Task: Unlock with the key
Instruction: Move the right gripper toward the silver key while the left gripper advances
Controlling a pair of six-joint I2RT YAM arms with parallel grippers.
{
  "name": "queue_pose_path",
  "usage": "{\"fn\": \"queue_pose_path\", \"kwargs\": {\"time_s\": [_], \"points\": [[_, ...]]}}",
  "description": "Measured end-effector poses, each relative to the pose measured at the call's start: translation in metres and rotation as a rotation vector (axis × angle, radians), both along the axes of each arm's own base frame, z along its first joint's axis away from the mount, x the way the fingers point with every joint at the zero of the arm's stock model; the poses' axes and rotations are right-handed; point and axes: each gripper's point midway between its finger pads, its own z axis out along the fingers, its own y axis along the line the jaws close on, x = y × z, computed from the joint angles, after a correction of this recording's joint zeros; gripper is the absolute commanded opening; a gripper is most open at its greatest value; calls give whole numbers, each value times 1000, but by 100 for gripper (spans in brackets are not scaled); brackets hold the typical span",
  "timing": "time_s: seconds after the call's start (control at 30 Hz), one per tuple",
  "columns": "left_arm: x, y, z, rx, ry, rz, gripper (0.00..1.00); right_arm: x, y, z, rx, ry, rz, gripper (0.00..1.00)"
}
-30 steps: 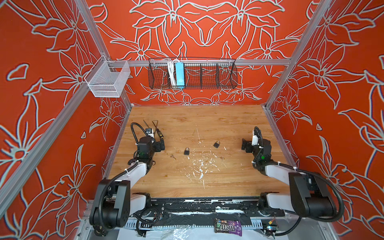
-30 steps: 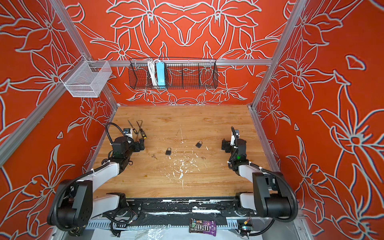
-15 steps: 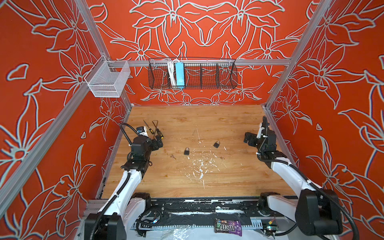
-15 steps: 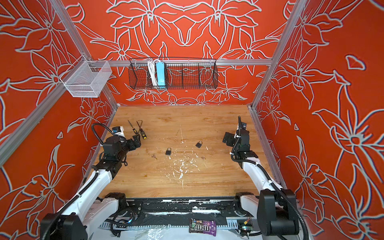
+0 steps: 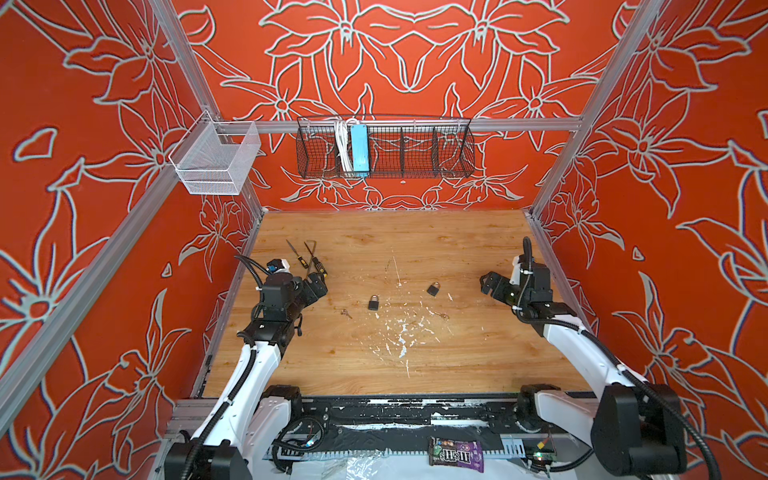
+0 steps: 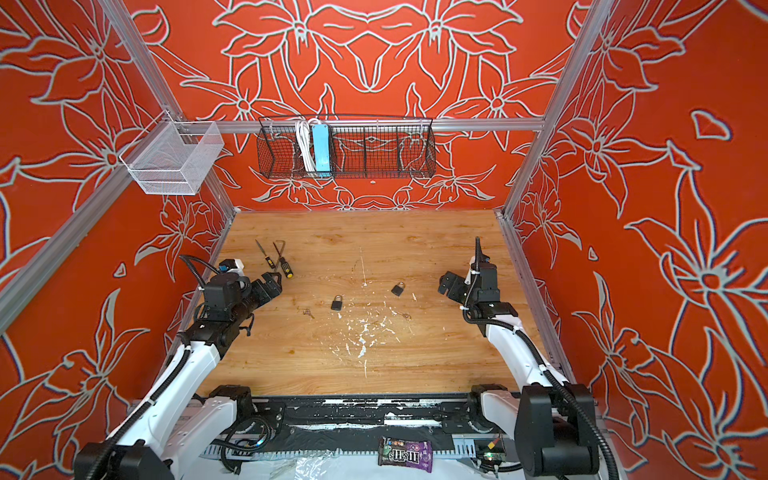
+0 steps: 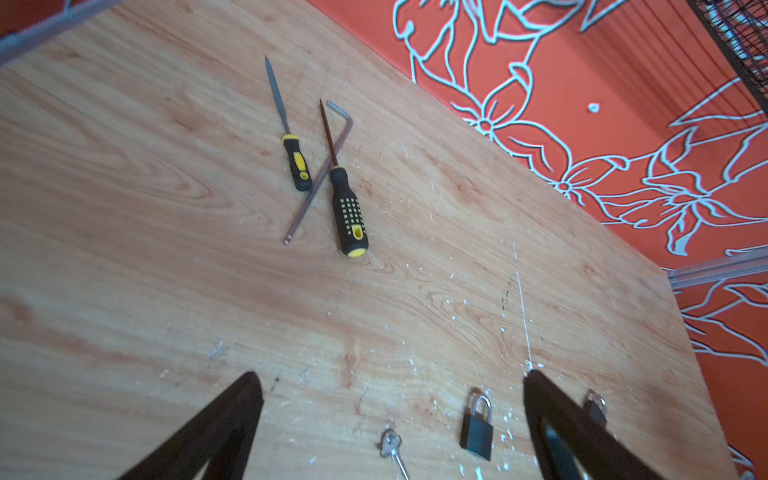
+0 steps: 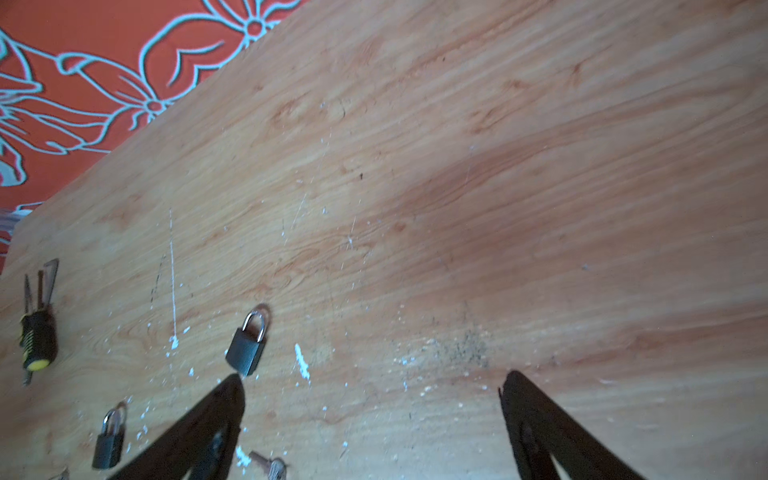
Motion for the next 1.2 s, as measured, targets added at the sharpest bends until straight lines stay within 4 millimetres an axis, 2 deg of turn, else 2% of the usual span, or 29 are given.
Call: {"fn": "queue_pose_path", "kwargs": {"time_s": [0.13, 0.27, 0.57, 0.67, 0.8, 0.93, 1.07, 1.2], "points": [[-10, -12, -1, -85, 27, -26, 97, -11, 13, -5, 42, 60, 44, 93], [-19, -25, 0, -152, 38, -59, 97, -19, 28, -2, 59, 105, 98, 92], [-42, -78, -4, -227, 104, -203, 97, -43, 78, 7, 49, 194, 271, 87], [-49, -96, -5, -235, 121, -255, 97, -51, 96, 7, 36, 230, 335, 81], [-58, -119, -7, -234, 140, -323, 97, -65, 110, -7, 12, 307, 383, 76], [-61, -134, -7, -215, 158, -358, 97, -78, 118, -24, -20, 388, 410, 74], [-57, -144, 2, -229, 133, -365, 97, -83, 124, -36, -45, 428, 418, 71], [-55, -155, -2, -225, 141, -379, 97, -83, 124, -47, -75, 458, 406, 69]]}}
